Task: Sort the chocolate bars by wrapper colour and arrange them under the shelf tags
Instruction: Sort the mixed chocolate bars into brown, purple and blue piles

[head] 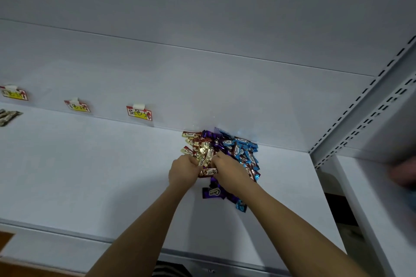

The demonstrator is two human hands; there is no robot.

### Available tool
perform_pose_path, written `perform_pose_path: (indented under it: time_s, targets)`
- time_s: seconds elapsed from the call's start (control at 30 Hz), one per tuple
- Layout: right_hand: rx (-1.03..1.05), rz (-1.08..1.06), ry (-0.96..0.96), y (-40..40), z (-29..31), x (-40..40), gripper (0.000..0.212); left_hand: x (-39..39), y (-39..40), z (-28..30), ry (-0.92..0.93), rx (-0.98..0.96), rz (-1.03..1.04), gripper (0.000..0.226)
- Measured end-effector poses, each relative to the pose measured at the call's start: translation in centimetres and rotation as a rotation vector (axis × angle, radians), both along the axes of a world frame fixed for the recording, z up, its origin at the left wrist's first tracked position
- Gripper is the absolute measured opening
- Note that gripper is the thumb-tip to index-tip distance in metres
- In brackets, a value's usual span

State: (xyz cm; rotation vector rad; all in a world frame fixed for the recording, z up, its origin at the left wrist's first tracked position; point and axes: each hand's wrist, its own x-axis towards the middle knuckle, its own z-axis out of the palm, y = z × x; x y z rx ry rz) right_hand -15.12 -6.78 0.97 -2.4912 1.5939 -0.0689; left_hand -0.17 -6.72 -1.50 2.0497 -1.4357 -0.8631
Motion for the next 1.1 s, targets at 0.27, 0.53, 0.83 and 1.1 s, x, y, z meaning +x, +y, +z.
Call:
perform_pose_path:
  time_s: [0.27, 0.53, 0.83, 1.1]
  targets:
    - [0.089, -0.054, -0.151, -2.0, 2.5, -0.9, 0.016, 4.4, -2.1, 1.3, 0.075, -0.031, -0.018, 0.009]
    - [0.051, 0.036, 0.137, -2.7, 1.7, 0.7, 0.051, 5.0, -5.4, 0.8, -0.258, -0.033, -0.404, 0.046]
    - [0.004, 0.008, 0.035, -2.4, 2.1, 1.4, 0.021, 5.6, -3.8, 1.2, -0.23, 0.013, -0.293, 0.017]
    - [0.336, -0.352, -0.768, 0.3, 8.3, 0.2, 0.024, 6.2, 1.7, 8.8, 0.31, -0.095, 0.054, 0.018]
